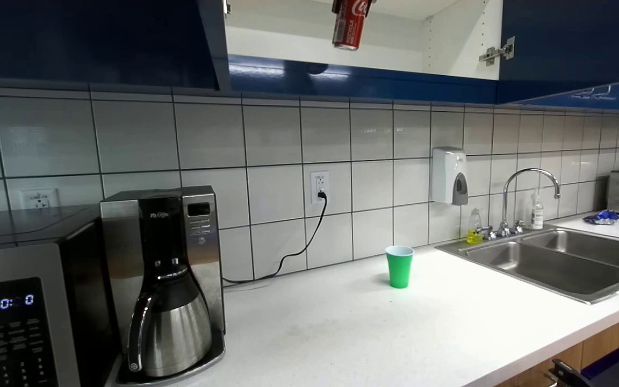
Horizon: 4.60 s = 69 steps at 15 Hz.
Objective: Pick up the can from the counter and put it in the cabinet
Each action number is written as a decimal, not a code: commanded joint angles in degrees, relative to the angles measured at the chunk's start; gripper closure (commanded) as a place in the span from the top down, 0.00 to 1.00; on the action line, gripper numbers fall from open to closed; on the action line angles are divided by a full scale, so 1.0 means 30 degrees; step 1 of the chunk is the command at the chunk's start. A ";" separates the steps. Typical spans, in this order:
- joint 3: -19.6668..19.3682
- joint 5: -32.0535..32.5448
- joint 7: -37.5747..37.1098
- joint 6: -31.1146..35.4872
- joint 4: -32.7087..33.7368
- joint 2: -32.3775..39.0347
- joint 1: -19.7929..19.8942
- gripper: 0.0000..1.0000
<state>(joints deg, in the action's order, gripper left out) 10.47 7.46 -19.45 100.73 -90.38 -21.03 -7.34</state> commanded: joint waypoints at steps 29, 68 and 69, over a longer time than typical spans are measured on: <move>-0.0122 0.1600 -0.1614 -0.0387 0.7328 0.6622 0.0173 0.39; -0.0245 0.2983 -0.2775 -0.6316 1.4002 1.1543 -0.0833 1.00; -0.0246 0.2990 -0.2758 -0.6353 1.4135 1.1604 -0.0830 1.00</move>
<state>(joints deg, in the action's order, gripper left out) 9.81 15.39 -26.37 84.34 -51.11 11.95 -9.09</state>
